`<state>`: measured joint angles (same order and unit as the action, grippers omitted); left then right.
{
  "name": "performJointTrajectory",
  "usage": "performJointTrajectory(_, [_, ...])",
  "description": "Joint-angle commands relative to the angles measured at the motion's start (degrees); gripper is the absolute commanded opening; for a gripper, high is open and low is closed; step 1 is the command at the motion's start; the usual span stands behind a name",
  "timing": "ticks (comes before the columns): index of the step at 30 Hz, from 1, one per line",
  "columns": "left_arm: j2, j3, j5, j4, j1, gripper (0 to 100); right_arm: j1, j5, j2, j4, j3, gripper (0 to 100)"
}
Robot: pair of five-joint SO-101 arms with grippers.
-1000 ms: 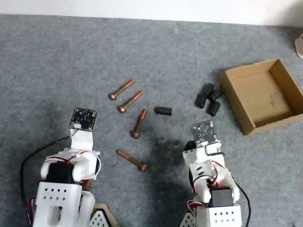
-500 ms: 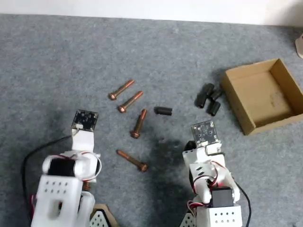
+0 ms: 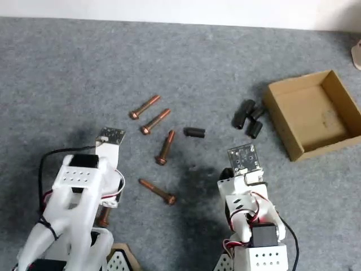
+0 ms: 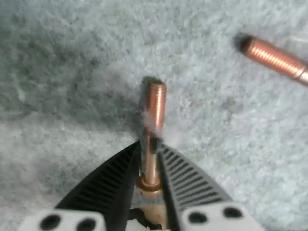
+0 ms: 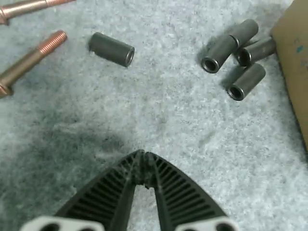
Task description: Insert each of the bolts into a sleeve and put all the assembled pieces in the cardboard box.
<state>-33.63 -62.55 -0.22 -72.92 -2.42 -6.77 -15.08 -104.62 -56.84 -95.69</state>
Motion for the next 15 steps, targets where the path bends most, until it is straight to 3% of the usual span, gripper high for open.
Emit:
performJointTrajectory(1, [-0.84, 2.59, -0.09, 0.53, 0.84, 13, -0.48, 0.18, -0.57, 1.1, -5.93, 1.1])
performJointTrajectory(15, [-1.89, -2.07, -0.18, 1.05, 0.57, 16, -0.48, 0.18, -0.57, 1.1, -5.93, 1.1])
